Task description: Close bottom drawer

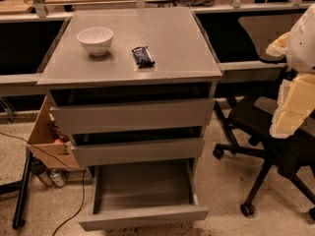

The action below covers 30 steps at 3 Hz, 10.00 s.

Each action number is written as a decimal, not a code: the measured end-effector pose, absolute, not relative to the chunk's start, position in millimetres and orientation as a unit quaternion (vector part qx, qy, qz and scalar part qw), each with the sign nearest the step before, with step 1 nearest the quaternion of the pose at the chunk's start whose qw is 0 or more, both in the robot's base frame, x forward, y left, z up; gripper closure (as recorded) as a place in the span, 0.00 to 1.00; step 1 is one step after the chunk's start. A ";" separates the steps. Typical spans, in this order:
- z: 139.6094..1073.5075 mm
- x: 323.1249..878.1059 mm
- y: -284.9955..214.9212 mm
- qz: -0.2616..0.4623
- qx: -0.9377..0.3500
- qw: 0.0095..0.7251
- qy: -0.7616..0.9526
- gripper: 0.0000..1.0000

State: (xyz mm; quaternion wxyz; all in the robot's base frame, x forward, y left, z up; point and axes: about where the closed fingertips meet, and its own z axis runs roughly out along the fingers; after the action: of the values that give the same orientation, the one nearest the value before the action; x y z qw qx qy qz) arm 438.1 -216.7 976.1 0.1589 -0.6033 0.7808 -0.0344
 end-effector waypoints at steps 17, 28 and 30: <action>202.4 355.8 89.9 0.521 -0.399 0.046 0.753 0.00; 295.4 486.9 52.8 0.527 -0.348 0.071 0.772 0.00; 284.2 467.9 51.0 0.534 -0.386 -0.006 0.753 0.00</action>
Offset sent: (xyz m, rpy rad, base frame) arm -0.0045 0.0242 -0.0305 0.0056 -0.0266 0.0530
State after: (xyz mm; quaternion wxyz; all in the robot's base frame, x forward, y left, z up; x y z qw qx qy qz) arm 467.9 51.0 284.2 -0.0063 -0.3858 0.7526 0.5336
